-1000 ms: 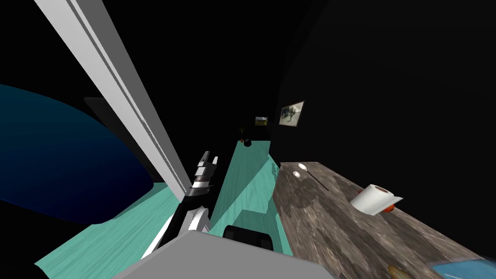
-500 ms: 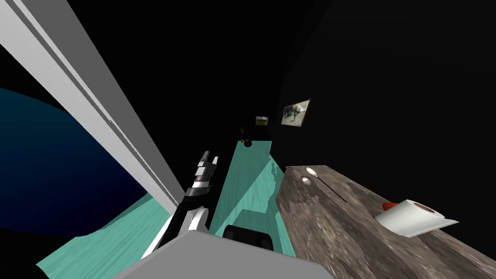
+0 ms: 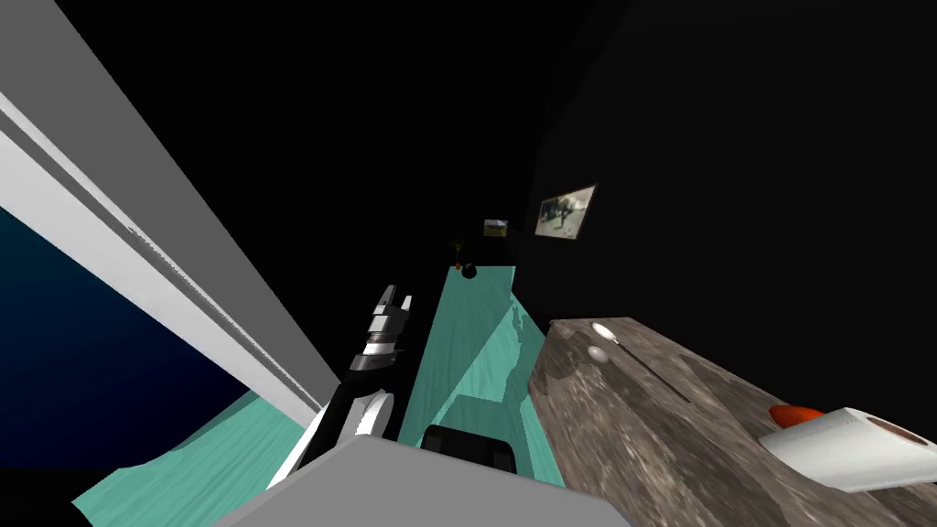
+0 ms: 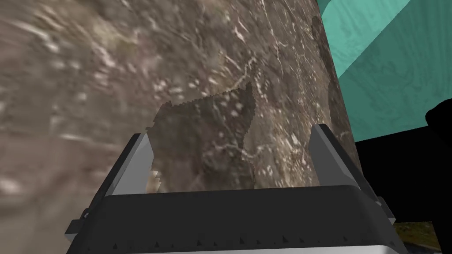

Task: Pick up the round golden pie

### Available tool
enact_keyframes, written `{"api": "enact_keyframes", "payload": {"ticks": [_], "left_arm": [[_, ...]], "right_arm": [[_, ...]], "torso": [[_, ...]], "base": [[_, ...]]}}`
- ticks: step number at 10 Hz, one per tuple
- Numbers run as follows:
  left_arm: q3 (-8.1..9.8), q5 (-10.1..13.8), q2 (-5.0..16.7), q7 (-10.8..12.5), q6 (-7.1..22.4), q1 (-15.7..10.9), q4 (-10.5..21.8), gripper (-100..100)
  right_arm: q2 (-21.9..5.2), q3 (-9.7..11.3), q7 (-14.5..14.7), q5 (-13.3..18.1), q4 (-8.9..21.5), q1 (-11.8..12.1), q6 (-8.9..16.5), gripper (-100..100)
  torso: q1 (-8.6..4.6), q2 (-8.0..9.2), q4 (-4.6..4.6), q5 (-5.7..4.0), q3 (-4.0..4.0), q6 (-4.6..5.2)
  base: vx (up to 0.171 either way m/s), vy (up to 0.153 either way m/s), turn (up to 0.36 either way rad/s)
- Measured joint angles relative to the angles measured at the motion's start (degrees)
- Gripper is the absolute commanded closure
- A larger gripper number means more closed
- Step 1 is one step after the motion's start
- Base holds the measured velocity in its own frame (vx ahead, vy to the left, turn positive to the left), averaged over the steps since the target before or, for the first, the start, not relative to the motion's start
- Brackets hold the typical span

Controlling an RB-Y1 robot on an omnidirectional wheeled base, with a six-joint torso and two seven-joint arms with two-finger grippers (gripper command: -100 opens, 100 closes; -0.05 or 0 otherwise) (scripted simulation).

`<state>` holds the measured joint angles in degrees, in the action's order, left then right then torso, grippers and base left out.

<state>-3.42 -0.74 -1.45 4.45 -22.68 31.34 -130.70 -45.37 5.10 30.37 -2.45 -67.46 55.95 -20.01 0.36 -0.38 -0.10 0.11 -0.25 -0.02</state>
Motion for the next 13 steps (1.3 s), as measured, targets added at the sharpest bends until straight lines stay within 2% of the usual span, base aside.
{"api": "enact_keyframes", "payload": {"ticks": [2,3,4,5,6,7,9,10,12,13], "left_arm": [[0.0,0.0,0.0,0.0,0.0,0.0,0.0,0],[0.0,0.0,0.0,0.0,0.0,0.0,0.0,0],[0.0,0.0,0.0,0.0,0.0,0.0,0.0,0],[0.0,0.0,0.0,0.0,0.0,0.0,0.0,0],[0.0,0.0,0.0,0.0,0.0,0.0,0.0,0],[0.0,0.0,0.0,0.0,0.0,0.0,0.0,0],[0.0,0.0,0.0,0.0,0.0,0.0,0.0,0],[0.0,0.0,0.0,0.0,0.0,0.0,0.0,0],[0.0,0.0,0.0,0.0,0.0,0.0,0.0,0],[0.0,0.0,0.0,0.0,0.0,0.0,0.0,0]], "right_arm": [[-1.1,0.2,1.9,0.1,3.6,1.0,0.0,-100],[-2.2,0.1,2.9,-0.1,4.5,2.4,0.4,-100],[-3.2,0.2,3.3,-0.2,5.9,2.9,0.5,-100],[-3.1,0.5,3.4,-0.1,7.4,2.1,0.5,-100],[-3.2,0.6,4.6,0.0,9.1,2.3,0.9,-100],[-4.6,0.7,5.9,-0.1,8.9,3.5,2.8,-100],[-4.8,1.0,7.2,0.0,12.7,3.4,1.9,-100],[-6.1,1.1,7.6,-0.1,13.7,4.2,2.2,-100],[-7.0,2.1,8.7,0.1,18.4,3.4,2.1,-100],[-7.1,2.6,10.3,0.4,21.9,2.4,2.5,-100]], "torso": [[-0.09,-0.05,-0.01,-0.02,-0.03,-0.01],[-0.04,-0.13,-0.02,-0.01,-0.06,0.0],[-0.08,-0.08,-0.02,-0.02,-0.04,-0.02],[-0.23,0.15,0.04,-0.06,0.08,-0.02],[-0.18,0.17,0.05,-0.05,0.11,0.0],[0.09,-0.04,0.01,0.0,-0.01,-0.01],[-0.16,0.03,0.0,-0.03,0.01,-0.01],[-0.18,0.02,0.01,-0.04,0.02,-0.02],[-0.08,-0.04,0.0,-0.03,-0.02,-0.02],[-0.01,-0.12,-0.02,-0.02,-0.07,-0.01]], "base": [[0.138,0.083,-0.01],[0.127,0.083,-0.014],[0.045,0.036,0.0],[0.062,0.06,0.001],[0.145,0.144,-0.019],[0.158,0.122,-0.018],[0.095,0.054,-0.002],[0.099,0.066,-0.004],[0.143,0.103,-0.009],[0.123,0.088,-0.007]]}}
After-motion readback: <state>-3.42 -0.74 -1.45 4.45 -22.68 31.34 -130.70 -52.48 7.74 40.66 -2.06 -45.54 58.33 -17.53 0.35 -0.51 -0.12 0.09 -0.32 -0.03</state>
